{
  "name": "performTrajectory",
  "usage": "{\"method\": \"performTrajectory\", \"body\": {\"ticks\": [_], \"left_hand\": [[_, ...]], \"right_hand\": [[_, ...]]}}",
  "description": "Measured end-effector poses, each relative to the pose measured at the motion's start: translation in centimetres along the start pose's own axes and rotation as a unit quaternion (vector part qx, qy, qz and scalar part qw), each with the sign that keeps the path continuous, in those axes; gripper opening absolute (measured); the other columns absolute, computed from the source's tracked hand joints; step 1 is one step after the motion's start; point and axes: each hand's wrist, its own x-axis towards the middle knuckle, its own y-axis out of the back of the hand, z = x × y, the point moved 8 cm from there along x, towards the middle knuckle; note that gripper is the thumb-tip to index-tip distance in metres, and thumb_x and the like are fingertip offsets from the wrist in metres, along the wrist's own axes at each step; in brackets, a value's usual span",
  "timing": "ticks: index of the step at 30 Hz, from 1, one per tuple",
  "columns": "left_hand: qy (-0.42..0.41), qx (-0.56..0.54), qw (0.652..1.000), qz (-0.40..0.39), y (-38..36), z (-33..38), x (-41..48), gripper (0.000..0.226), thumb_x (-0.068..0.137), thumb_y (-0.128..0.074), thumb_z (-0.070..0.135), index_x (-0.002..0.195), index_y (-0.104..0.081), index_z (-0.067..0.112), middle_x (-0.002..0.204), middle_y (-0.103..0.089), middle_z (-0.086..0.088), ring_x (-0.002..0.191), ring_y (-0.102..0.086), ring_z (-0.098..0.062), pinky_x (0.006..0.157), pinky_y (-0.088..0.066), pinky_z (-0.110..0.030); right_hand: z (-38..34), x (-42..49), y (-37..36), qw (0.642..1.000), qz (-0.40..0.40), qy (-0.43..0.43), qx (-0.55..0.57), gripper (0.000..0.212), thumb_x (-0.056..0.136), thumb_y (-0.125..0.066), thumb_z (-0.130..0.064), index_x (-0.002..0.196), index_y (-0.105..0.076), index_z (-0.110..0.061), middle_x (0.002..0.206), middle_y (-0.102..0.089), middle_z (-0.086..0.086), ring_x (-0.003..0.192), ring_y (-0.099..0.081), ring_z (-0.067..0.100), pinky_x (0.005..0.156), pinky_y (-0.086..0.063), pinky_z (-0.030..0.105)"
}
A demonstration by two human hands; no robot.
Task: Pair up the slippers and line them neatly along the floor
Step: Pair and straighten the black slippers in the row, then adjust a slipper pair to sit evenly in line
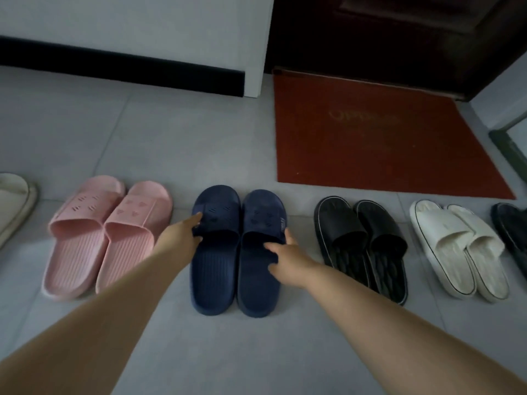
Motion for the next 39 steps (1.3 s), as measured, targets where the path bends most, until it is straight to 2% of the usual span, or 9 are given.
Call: {"method": "performTrajectory", "body": {"ticks": [6, 10, 13, 17, 20, 27, 33, 37, 39], "left_hand": [[0.005, -0.008, 1.000, 0.000, -1.5, 1.9, 0.3, 0.056, 0.093, -0.049, 0.016, 0.145, -0.028, 0.024, 0.137, -0.054, -0.012, 0.120, -0.053, -0.034, 0.100, -0.039, -0.031], [0.033, 0.018, 0.998, -0.059, -2.2, 3.2, -1.3, 0.068, 0.095, -0.045, 0.016, 0.149, -0.005, 0.023, 0.143, -0.046, -0.009, 0.121, -0.050, -0.034, 0.100, -0.038, -0.032], [0.069, 0.019, 0.992, -0.100, -1.2, 4.8, -3.6, 0.076, 0.093, -0.046, 0.014, 0.149, 0.006, 0.019, 0.152, -0.032, -0.010, 0.130, -0.043, -0.033, 0.106, -0.034, -0.034], [0.124, 0.069, 0.983, -0.119, 4.3, 6.1, -7.2, 0.069, 0.095, -0.046, 0.023, 0.149, -0.004, 0.015, 0.154, -0.027, -0.007, 0.137, -0.035, -0.026, 0.111, -0.029, -0.032], [0.141, 0.070, 0.980, -0.119, 8.5, 6.5, -9.5, 0.054, 0.094, -0.048, 0.020, 0.144, -0.029, 0.015, 0.145, -0.043, -0.009, 0.130, -0.044, -0.024, 0.109, -0.035, -0.033], [0.169, 0.171, 0.966, -0.095, 13.6, -2.5, -8.1, 0.059, 0.091, -0.054, 0.020, 0.143, -0.028, 0.014, 0.146, -0.037, -0.009, 0.130, -0.043, -0.026, 0.110, -0.033, -0.031], [0.178, 0.178, 0.966, -0.059, 15.3, -14.5, -2.2, 0.081, 0.090, -0.056, 0.026, 0.149, -0.003, 0.017, 0.154, -0.017, -0.017, 0.140, -0.028, -0.034, 0.112, -0.030, -0.039], [0.075, 0.130, 0.987, -0.061, 13.2, -16.6, 0.4, 0.055, 0.092, -0.048, 0.020, 0.144, -0.028, 0.019, 0.134, -0.049, -0.015, 0.119, -0.053, -0.030, 0.095, -0.041, -0.029], [0.036, 0.120, 0.991, -0.047, 13.3, -17.8, 0.7, 0.050, 0.092, -0.047, 0.020, 0.140, -0.036, 0.024, 0.126, -0.051, -0.013, 0.112, -0.056, -0.030, 0.092, -0.042, -0.028]], "right_hand": [[1.7, 1.2, 2.4, 0.996, -0.030, 0.002, -0.082, 0.069, 0.092, -0.046, -0.019, 0.149, -0.006, -0.013, 0.155, 0.026, 0.006, 0.137, -0.034, 0.029, 0.097, -0.041, 0.031], [2.1, 1.5, 3.6, 0.983, -0.091, 0.002, -0.162, 0.070, 0.092, -0.047, -0.021, 0.149, -0.007, -0.013, 0.155, 0.025, 0.009, 0.115, -0.054, 0.030, 0.086, -0.047, 0.031], [1.6, 1.6, 4.4, 0.968, -0.147, 0.042, -0.198, 0.068, 0.093, -0.046, -0.023, 0.149, -0.009, -0.015, 0.155, 0.021, 0.013, 0.123, -0.048, 0.031, 0.089, -0.045, 0.029], [0.4, 0.3, 6.1, 0.960, -0.188, 0.092, -0.184, 0.058, 0.093, -0.046, -0.023, 0.146, -0.023, -0.017, 0.157, 0.004, 0.014, 0.141, -0.024, 0.030, 0.106, -0.035, 0.031], [-1.1, -0.8, 7.1, 0.956, -0.189, 0.128, -0.183, 0.051, 0.093, -0.046, -0.025, 0.142, -0.033, -0.017, 0.154, -0.014, 0.013, 0.135, -0.032, 0.030, 0.106, -0.036, 0.033], [-12.8, 0.9, 3.1, 0.956, -0.174, 0.223, -0.080, 0.037, 0.090, -0.047, -0.023, 0.127, -0.054, -0.024, 0.140, -0.046, 0.006, 0.122, -0.049, 0.026, 0.103, -0.041, 0.033], [-19.6, 4.2, -5.1, 0.978, -0.120, 0.167, 0.024, 0.042, 0.091, -0.047, -0.023, 0.133, -0.049, -0.027, 0.154, -0.010, 0.008, 0.138, -0.029, 0.031, 0.110, -0.029, 0.032], [-21.3, 5.5, -7.9, 0.990, -0.027, 0.120, 0.074, 0.048, 0.087, -0.053, -0.018, 0.134, -0.045, -0.013, 0.155, -0.013, 0.008, 0.134, -0.034, 0.029, 0.110, -0.033, 0.033], [-22.2, 5.7, -8.8, 0.990, 0.030, 0.093, 0.102, 0.053, 0.085, -0.055, -0.014, 0.136, -0.039, -0.009, 0.152, -0.023, 0.008, 0.132, -0.038, 0.027, 0.107, -0.035, 0.031]]}}
